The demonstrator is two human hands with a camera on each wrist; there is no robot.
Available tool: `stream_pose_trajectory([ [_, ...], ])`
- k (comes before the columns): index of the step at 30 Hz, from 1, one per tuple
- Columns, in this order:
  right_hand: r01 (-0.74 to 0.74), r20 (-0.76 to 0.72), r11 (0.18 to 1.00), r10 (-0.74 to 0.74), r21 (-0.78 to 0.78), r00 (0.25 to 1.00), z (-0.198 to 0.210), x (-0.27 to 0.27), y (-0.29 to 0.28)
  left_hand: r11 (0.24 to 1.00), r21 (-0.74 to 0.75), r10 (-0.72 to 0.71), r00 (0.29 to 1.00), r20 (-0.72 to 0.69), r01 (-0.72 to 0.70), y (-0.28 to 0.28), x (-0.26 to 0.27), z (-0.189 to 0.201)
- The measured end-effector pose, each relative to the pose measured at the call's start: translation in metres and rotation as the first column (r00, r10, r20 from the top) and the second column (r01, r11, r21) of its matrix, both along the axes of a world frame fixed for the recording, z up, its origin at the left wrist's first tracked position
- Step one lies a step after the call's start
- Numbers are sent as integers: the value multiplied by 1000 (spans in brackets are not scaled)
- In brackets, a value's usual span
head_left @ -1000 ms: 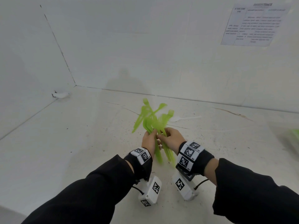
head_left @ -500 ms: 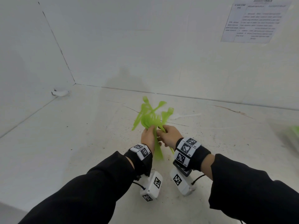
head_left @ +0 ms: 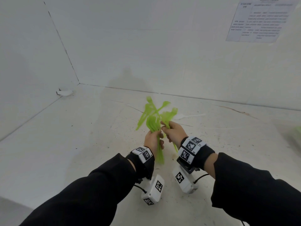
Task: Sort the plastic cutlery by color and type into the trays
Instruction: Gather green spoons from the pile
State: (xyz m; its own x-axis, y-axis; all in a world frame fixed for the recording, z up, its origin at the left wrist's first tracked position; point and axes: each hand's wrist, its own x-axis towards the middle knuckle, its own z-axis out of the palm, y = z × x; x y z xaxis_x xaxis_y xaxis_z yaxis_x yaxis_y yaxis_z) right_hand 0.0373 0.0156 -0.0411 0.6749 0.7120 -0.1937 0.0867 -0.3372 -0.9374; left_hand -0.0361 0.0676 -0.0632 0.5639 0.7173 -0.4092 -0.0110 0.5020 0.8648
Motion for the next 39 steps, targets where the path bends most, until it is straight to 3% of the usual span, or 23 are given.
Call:
stream_pose_trajectory([
  [3, 87, -24, 996, -87, -9, 996, -1, 0, 1, 1000, -17, -12, 1000, 5, 12, -1, -1, 0],
  [11, -18, 23, 1000, 17, 6, 1000, 0, 2, 0, 980, -131, -153, 988, -25, 149, -8, -3, 8],
  [20, 57, 11, 998, -58, 28, 998, 2, 3, 4, 992, -128, -4, 1000, -1, 3, 0, 5, 0],
  [28, 31, 81, 993, -22, -112, 996, -8, -6, 3, 996, -82, -18, 1000, 1, 18, 0, 5, -4],
  [39, 36, 132, 988, -17, -148, 991, -4, -12, 6, 994, -105, -16, 1000, -3, 16, 1, 6, -6],
])
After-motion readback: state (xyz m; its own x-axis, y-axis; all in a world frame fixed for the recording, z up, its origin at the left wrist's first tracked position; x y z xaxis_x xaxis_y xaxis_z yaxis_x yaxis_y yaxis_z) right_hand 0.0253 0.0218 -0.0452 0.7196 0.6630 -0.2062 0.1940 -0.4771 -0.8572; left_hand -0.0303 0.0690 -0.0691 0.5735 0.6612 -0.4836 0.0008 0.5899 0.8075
